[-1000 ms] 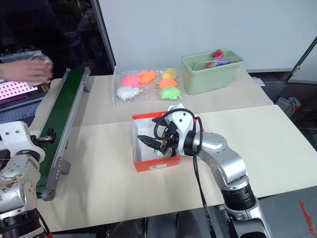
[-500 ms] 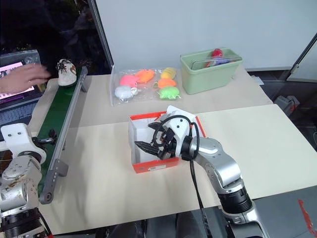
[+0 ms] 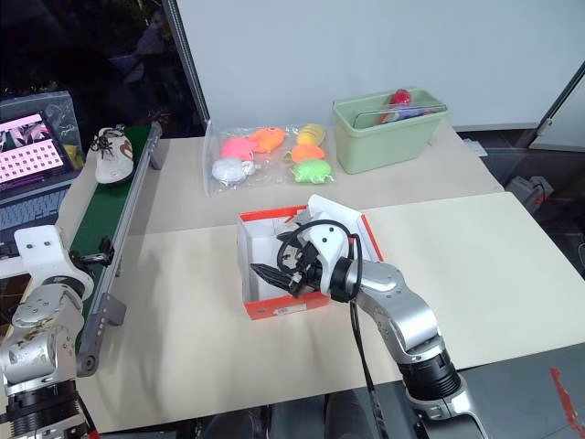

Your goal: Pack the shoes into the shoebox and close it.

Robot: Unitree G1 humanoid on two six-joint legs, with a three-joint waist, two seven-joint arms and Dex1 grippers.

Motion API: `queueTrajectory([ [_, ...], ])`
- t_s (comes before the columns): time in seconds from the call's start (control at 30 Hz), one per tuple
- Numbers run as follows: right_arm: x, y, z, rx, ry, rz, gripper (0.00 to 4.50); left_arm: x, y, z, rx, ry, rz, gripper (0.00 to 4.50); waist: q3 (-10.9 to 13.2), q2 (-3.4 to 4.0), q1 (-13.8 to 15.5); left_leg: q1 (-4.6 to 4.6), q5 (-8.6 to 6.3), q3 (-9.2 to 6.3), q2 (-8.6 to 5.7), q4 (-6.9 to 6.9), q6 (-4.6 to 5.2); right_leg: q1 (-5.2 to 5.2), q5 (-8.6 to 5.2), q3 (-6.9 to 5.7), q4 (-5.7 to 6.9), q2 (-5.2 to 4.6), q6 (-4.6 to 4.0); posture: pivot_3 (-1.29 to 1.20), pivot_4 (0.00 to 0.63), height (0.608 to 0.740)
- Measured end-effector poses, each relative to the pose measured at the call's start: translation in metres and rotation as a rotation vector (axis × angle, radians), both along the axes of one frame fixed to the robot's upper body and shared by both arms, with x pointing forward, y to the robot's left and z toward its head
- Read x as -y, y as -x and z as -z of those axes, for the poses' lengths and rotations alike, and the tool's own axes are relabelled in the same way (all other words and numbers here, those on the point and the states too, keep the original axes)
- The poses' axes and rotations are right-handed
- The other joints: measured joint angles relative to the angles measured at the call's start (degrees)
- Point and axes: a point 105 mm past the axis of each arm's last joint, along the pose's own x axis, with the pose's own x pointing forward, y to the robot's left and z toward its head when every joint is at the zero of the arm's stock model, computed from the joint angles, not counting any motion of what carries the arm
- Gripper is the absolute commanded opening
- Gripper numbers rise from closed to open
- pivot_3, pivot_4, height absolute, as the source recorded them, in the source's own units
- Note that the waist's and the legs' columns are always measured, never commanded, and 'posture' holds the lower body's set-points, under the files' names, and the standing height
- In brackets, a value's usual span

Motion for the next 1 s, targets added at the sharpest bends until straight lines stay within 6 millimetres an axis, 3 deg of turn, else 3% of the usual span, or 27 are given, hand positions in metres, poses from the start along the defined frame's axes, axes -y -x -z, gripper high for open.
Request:
queueTrajectory([
  [0.17, -0.002, 0.0, -0.001, -0.001, -0.01, 0.007, 4.46, -0.004, 0.001, 0.003, -0.051, 0.002, -0.014, 4.5, 0.0, 0.0, -0.03, 0.0, 0.0, 0.0, 0.0, 0.0, 0.0, 0.0, -0.01, -0.01, 0.0, 0.01, 0.01, 0.0, 0.15, 0.74],
  [0.63, -0.002, -0.002, 0.0, -0.003, -0.011, 0.02, 4.46, -0.01, -0.016, -0.019, -0.137, 0.028, -0.009, 4.5, 0.0, 0.0, -0.27, 0.0, 0.0, -0.01, 0.0, 0.0, 0.0, -0.02, -0.01, 0.0, 0.01, 0.02, 0.02, 0.0, 0.15, 0.74],
  [1.0, -0.001, -0.003, 0.002, -0.007, -0.01, 0.039, 4.46, -0.019, -0.012, -0.003, -0.202, 0.071, -0.047, 4.5, 0.01, -0.01, -0.23, -0.03, -0.01, -0.01, 0.02, -0.01, -0.02, -0.09, -0.01, 0.0, 0.02, 0.02, 0.02, 0.0, 0.15, 0.74],
])
